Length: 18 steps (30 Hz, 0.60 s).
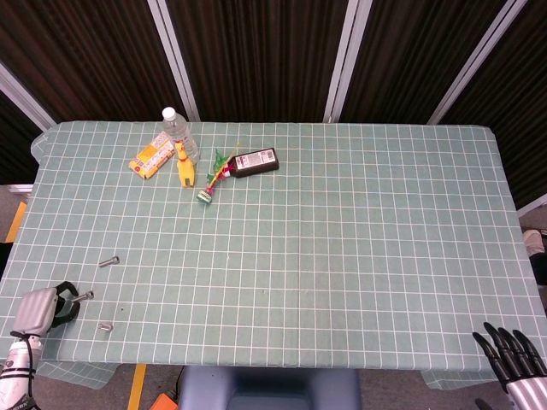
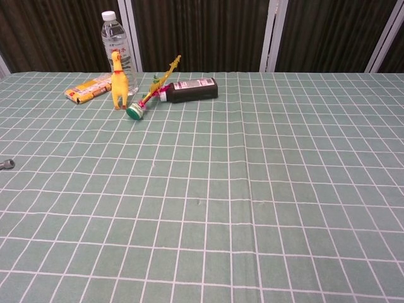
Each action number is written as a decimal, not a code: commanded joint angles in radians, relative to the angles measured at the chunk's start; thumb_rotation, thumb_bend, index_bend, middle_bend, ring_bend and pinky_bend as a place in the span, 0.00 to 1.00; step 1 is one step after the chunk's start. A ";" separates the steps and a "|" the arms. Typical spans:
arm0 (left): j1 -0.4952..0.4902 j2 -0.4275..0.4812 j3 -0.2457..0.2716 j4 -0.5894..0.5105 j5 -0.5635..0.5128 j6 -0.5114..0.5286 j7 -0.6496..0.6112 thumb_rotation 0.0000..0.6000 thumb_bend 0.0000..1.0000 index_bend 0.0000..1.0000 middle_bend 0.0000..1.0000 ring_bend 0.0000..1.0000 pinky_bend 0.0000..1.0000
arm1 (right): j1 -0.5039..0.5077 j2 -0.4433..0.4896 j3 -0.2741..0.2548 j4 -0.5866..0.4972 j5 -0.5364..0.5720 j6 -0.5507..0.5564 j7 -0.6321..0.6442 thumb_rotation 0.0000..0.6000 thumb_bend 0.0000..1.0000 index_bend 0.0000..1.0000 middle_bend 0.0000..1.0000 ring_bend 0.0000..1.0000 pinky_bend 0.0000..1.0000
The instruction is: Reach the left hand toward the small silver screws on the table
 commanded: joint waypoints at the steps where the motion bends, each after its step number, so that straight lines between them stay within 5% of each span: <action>1: 0.001 0.000 -0.001 -0.001 -0.002 -0.003 0.005 1.00 0.36 0.54 1.00 1.00 1.00 | 0.000 0.000 0.000 0.001 0.000 -0.001 0.000 1.00 0.18 0.00 0.00 0.00 0.00; 18: 0.002 0.029 -0.024 -0.022 -0.002 0.055 0.019 1.00 0.39 0.54 1.00 1.00 1.00 | 0.000 -0.001 -0.001 0.000 -0.002 -0.003 -0.004 1.00 0.18 0.00 0.00 0.00 0.00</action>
